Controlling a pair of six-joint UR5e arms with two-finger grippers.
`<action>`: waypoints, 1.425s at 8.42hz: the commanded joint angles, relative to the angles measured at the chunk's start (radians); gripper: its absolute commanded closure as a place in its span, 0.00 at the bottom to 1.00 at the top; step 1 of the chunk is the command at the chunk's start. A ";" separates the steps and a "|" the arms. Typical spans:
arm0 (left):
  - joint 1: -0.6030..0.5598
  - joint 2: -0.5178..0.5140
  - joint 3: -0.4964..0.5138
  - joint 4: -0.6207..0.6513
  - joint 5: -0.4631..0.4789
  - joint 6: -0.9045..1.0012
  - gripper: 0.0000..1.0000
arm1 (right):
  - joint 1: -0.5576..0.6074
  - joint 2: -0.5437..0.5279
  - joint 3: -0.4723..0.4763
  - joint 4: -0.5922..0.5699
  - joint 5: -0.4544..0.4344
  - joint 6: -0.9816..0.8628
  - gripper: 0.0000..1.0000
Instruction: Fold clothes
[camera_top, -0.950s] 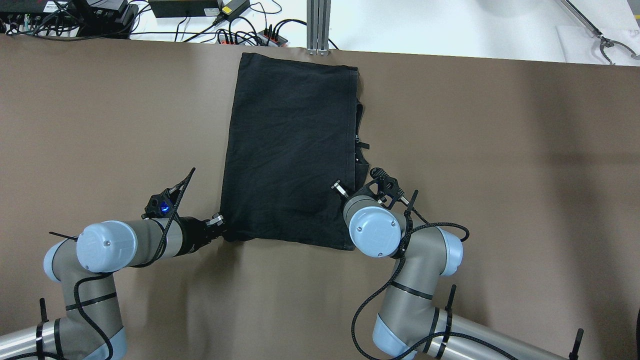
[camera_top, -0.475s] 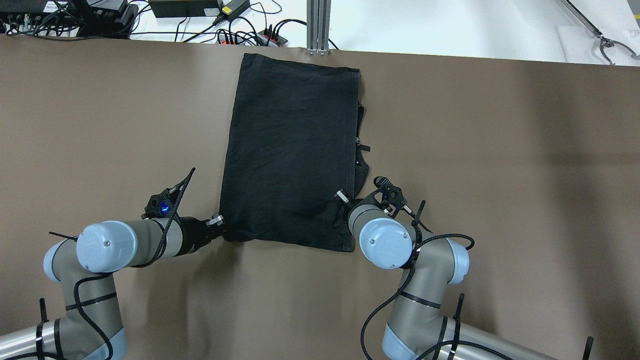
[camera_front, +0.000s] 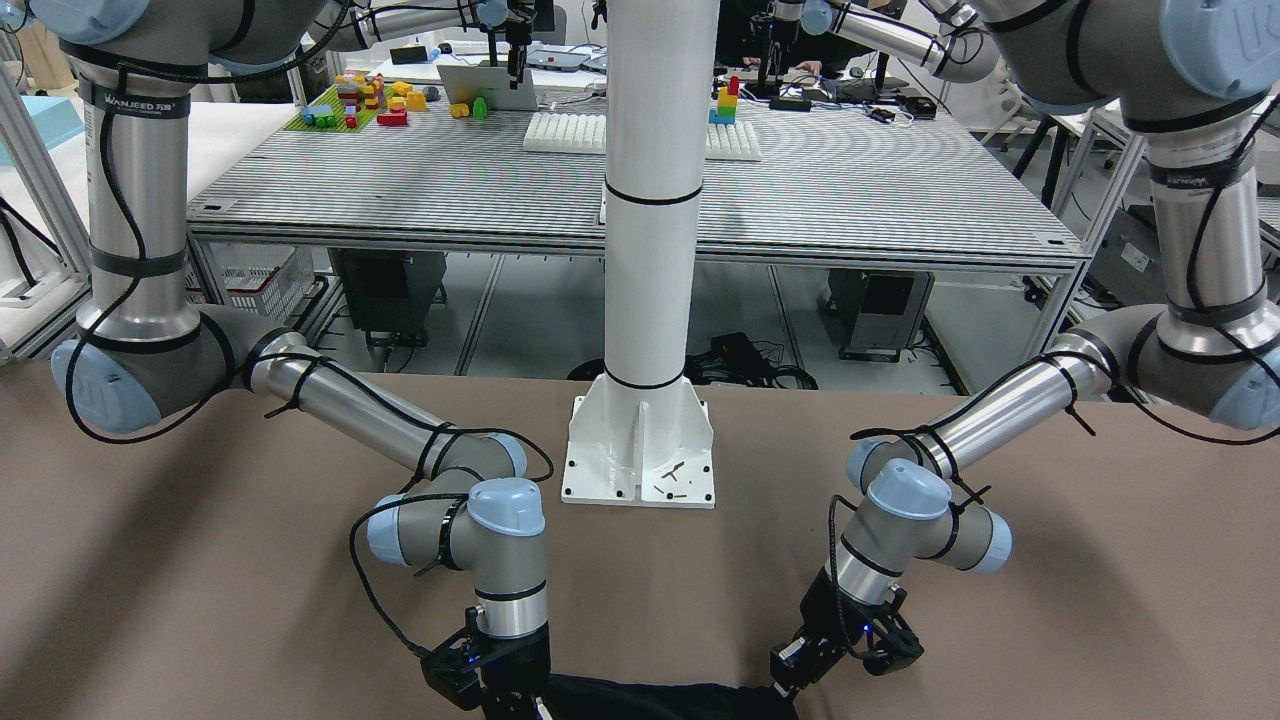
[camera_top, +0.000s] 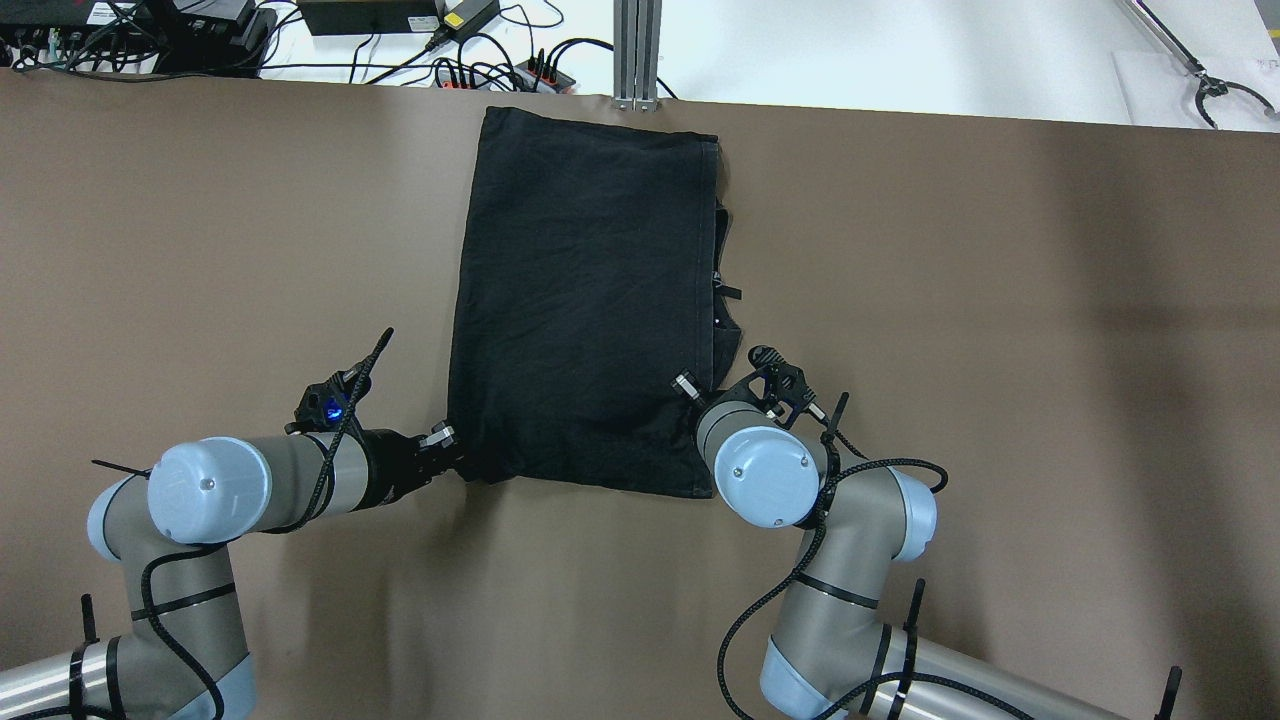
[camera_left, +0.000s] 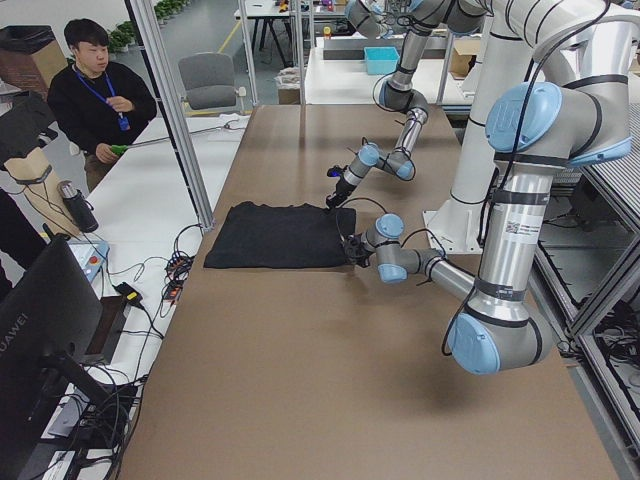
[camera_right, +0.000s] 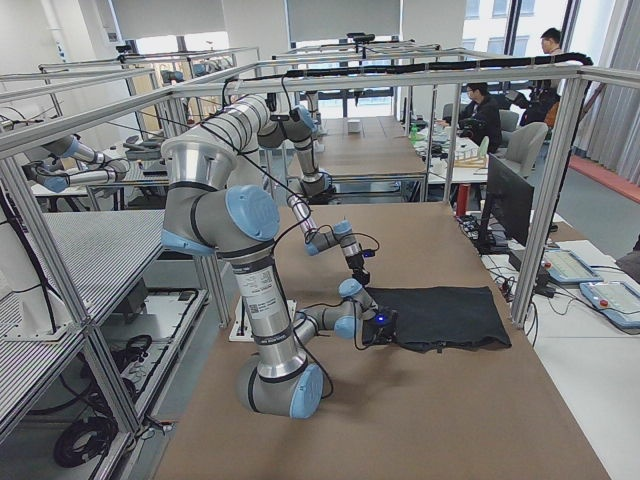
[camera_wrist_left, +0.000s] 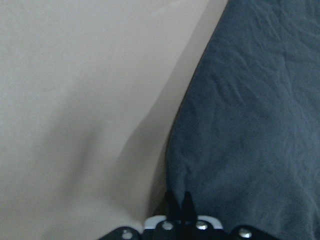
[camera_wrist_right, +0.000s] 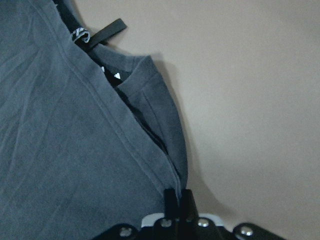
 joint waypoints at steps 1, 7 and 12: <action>-0.007 0.010 -0.073 0.003 -0.022 0.000 1.00 | -0.029 -0.064 0.147 0.078 0.015 -0.005 1.00; -0.011 0.000 -0.068 0.048 -0.019 0.002 1.00 | -0.023 -0.069 0.159 0.076 0.015 -0.058 1.00; -0.082 -0.040 -0.070 0.063 -0.022 0.176 0.06 | 0.023 -0.060 0.328 -0.121 0.021 -0.305 0.06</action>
